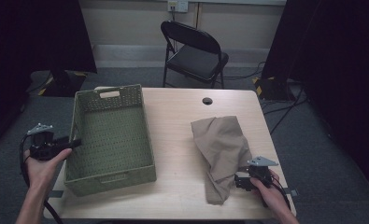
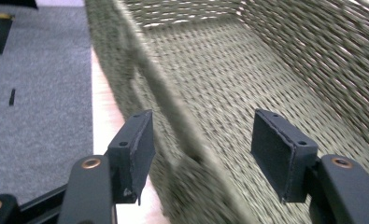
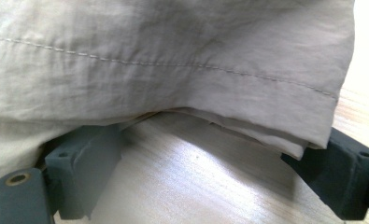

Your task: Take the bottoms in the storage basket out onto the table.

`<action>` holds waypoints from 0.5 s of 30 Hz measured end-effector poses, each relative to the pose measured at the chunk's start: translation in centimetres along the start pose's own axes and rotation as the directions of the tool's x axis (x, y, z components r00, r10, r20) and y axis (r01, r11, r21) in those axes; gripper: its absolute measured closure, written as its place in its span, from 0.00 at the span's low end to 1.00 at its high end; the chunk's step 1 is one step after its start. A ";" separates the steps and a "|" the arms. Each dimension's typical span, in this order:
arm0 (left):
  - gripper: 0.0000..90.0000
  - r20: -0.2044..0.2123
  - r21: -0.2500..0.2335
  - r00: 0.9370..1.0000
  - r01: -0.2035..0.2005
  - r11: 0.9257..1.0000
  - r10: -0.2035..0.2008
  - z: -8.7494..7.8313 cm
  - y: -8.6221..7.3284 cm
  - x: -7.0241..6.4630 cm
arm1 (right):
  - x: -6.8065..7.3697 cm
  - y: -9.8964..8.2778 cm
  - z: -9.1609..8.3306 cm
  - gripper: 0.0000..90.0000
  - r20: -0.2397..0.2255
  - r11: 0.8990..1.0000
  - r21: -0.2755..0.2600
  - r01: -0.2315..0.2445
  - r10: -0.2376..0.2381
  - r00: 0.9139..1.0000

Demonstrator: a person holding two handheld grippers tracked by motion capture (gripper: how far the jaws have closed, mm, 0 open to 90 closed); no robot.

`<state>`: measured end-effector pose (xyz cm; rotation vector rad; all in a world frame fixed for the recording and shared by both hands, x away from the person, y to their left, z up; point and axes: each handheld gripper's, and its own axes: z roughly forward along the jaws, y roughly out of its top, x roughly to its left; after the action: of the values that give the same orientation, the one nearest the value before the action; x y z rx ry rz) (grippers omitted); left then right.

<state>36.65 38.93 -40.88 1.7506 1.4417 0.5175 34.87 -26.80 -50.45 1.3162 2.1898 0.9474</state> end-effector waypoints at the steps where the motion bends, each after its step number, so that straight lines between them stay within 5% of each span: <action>1: 0.42 -0.003 -0.006 1.000 -0.021 1.000 0.021 -0.3 -0.2 -0.5 | 0.0 0.0 0.0 0.12 0.000 1.000 0.000 0.000 0.000 1.000; 3: 0.43 -0.016 0.010 0.998 -0.061 0.998 0.062 -0.8 -0.7 -1.2 | 0.0 0.0 0.0 0.12 0.000 1.000 0.000 0.000 0.000 1.000; 5: 0.49 0.007 0.000 0.999 -0.035 0.999 0.035 -1.1 -1.2 -1.0 | 0.0 0.0 0.0 0.12 0.000 1.000 0.000 0.000 0.000 1.000; 8: 0.65 -0.021 0.011 0.998 -0.061 0.998 0.062 -1.1 -1.8 -0.8 | 0.0 0.0 0.0 0.12 0.001 1.000 0.000 0.000 0.000 1.000; 10: 0.66 -0.008 0.009 0.999 -0.039 0.999 0.039 -1.0 -1.8 -0.6 | 0.0 0.0 0.0 0.12 0.000 1.000 0.000 0.000 0.000 1.000; 13: 0.70 -0.046 0.020 0.997 -0.063 0.998 0.063 -0.9 -1.4 -0.2 | 0.0 0.0 0.0 0.12 0.001 1.000 0.000 0.000 0.000 1.000; 15: 0.73 -0.042 0.015 0.999 -0.032 0.999 0.033 -0.7 -1.3 0.9 | 0.0 0.0 0.0 0.12 0.001 1.000 0.000 0.000 0.000 1.000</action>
<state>35.54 40.03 -41.58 1.7866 1.4512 0.5660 34.87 -26.80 -50.45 1.3166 2.1892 0.9469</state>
